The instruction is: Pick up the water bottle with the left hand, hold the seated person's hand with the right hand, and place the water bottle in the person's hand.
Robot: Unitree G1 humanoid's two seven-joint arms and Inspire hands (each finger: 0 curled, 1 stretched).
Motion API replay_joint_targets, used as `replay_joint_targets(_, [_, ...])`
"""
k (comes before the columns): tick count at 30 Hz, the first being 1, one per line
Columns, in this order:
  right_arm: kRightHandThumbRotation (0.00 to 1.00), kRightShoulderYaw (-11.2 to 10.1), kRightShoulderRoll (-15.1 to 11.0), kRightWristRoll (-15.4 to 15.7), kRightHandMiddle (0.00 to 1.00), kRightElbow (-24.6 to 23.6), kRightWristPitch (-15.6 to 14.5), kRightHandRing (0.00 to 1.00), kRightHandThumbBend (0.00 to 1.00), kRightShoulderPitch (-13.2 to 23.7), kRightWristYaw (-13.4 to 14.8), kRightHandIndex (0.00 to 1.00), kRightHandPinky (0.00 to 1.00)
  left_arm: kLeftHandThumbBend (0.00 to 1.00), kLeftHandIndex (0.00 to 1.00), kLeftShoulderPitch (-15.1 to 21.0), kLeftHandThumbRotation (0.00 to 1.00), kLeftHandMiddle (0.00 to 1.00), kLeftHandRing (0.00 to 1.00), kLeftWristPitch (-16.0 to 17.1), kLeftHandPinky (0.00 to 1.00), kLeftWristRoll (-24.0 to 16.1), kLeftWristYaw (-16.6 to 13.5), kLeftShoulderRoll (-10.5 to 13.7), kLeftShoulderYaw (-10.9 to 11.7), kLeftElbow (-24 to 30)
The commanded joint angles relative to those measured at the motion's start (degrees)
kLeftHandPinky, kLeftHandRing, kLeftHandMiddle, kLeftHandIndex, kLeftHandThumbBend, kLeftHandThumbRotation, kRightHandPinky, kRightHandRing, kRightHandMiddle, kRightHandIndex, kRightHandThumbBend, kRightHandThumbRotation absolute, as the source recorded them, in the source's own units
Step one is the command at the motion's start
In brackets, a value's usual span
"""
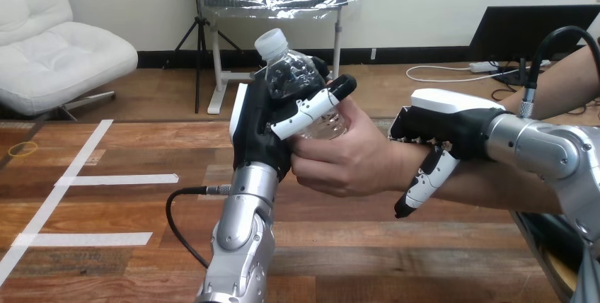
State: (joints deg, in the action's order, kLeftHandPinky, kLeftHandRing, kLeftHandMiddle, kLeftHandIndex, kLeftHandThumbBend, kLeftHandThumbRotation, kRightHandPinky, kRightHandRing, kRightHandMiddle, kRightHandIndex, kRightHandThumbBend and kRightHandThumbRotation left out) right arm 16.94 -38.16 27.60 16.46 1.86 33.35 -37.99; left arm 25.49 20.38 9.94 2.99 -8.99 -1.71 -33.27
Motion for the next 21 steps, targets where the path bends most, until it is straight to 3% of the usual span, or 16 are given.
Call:
replay_joint_targets(1, [0.18,-1.4,-0.1,-2.0,0.42,0.8,-2.0,0.33,0.93,-1.3,-1.1,0.45,0.24,0.74,0.54,-2.3,0.17,0.53,0.46,-1.5,0.35,-3.0,2.4,-2.8,-5.2,6.5])
replay_joint_targets(7, [0.25,-2.2,-1.4,-4.6,0.52,-1.5,-4.8,0.44,0.95,-2.5,-5.3,0.58,0.35,0.76,0.65,-4.3,0.34,0.63,0.57,-2.5,0.42,-4.5,2.2,-1.3,-5.7,9.8])
replay_joint_targets(10, [0.3,-2.8,-2.4,-6.0,0.65,-3.5,-6.5,0.6,0.96,-3.6,-7.7,0.71,0.5,0.77,0.7,-5.5,0.46,0.68,0.63,-3.1,0.49,-4.7,2.0,-0.4,-5.7,12.1])
replay_joint_targets(12, [0.3,-3.5,-3.3,-7.4,0.67,-5.1,-7.3,0.62,0.96,-4.8,-9.2,0.73,0.52,0.75,0.7,-6.6,0.48,0.68,0.64,-3.6,0.49,-4.1,2.0,0.4,-5.5,14.3])
replay_joint_targets(14, [0.33,-4.0,-3.8,-8.1,0.74,-5.9,-7.7,0.7,0.98,-5.5,-9.8,0.77,0.6,0.72,0.69,-7.2,0.52,0.69,0.64,-3.9,0.49,-3.7,2.1,0.9,-5.5,15.5])
replay_joint_targets(21, [0.37,-5.8,-5.3,-10.1,0.82,-8.2,-8.7,0.81,1.0,-8.1,-10.9,0.82,0.72,0.65,0.69,-9.1,0.61,0.71,0.67,-3.4,0.55,-5.3,1.3,3.7,-5.5,18.8])
